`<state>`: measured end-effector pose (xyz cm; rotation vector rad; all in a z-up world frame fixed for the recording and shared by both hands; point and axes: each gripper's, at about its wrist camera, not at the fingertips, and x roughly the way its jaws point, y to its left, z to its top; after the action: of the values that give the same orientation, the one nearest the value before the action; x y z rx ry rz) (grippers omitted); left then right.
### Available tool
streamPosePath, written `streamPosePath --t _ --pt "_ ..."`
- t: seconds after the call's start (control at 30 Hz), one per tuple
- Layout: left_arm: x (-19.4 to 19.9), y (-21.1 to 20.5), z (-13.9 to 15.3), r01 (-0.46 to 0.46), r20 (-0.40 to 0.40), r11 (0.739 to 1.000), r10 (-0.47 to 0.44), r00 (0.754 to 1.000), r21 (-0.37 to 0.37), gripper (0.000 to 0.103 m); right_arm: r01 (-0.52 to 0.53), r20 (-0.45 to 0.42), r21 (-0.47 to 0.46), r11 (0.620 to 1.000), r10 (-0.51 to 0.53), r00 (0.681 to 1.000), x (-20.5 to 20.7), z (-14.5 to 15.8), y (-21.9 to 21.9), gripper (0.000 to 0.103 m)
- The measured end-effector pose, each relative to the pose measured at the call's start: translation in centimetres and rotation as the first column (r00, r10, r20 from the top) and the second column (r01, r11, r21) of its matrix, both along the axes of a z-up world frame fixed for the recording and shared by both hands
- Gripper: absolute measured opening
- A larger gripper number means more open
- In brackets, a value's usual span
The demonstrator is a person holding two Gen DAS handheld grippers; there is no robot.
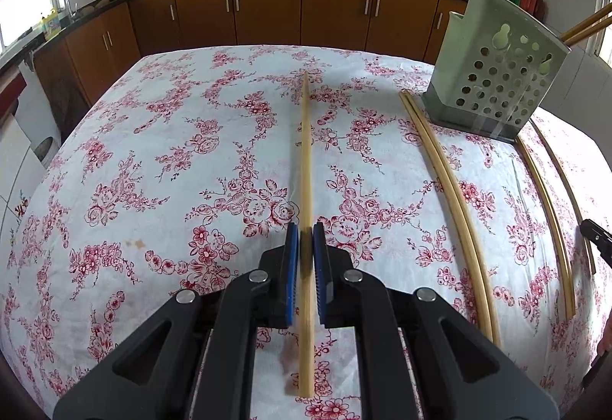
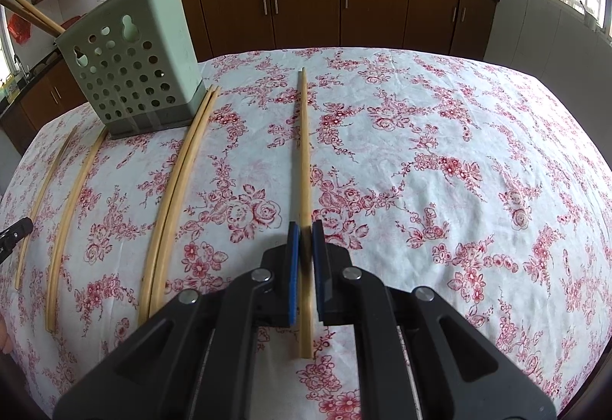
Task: Organize utensils
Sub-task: 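Lift the chopstick with the left tool while the right tool lifts its chopstick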
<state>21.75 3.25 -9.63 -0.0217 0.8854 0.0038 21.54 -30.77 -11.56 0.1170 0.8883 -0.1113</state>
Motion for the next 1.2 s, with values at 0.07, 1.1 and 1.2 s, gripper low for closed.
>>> streamPosePath --t 0.07,1.1,1.2 --pt "-0.3 -0.1 0.0 0.000 0.000 1.000 0.000 1.000 0.006 0.009 -0.001 0.000 0.001 1.000 0.001 1.000 -0.1 0.0 0.0 0.009" --pt "-4.1 1.8 8.0 0.012 0.168 0.997 0.001 0.986 -0.076 0.007 0.008 0.200 0.028 1.000 -0.013 0.980 -4.0 8.1 -1.3 0.008" --pt "-4.5 2.5 10.6 0.010 0.227 0.994 0.016 0.974 -0.111 0.007 0.011 0.270 0.034 0.999 -0.019 0.963 -4.6 10.6 -1.5 0.008"
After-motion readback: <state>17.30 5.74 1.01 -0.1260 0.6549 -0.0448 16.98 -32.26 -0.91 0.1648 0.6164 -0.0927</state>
